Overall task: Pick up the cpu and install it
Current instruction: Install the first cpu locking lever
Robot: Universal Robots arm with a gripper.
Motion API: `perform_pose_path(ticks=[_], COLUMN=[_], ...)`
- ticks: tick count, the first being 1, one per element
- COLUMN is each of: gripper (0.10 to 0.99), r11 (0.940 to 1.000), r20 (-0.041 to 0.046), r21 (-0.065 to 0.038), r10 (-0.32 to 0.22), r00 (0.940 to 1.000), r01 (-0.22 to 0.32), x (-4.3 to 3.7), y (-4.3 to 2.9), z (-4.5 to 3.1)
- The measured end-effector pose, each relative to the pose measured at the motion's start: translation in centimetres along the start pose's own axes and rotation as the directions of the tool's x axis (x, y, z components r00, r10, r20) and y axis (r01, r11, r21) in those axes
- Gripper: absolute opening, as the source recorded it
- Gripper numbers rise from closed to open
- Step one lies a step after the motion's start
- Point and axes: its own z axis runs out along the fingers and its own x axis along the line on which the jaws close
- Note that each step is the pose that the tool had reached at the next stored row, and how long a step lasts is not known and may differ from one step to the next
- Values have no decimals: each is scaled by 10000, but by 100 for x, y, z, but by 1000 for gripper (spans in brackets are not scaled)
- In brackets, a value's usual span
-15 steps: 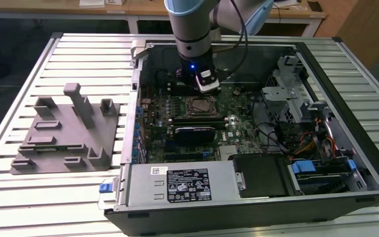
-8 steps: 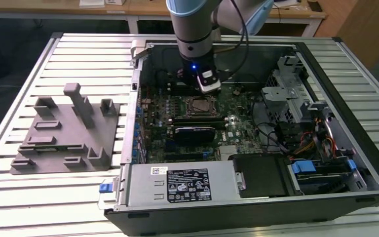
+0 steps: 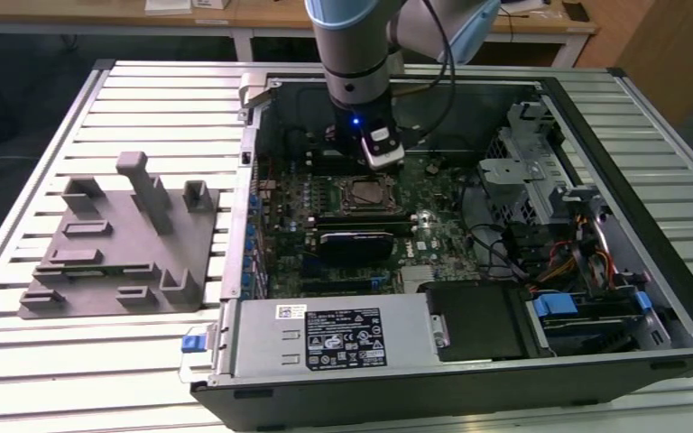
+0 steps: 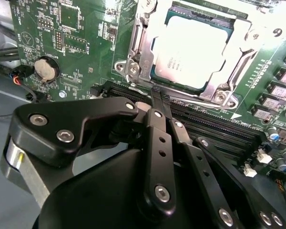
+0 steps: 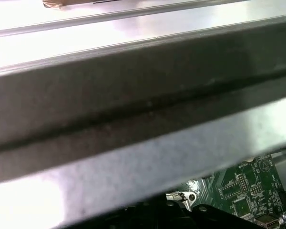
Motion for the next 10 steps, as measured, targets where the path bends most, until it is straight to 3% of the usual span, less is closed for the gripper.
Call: perform_pose_path(ticks=[10], gripper=[106], r11=[10000], r20=[3], r21=[12], r10=[-3], r00=[10000], r01=[3], x=[10], y=[27], z=[13])
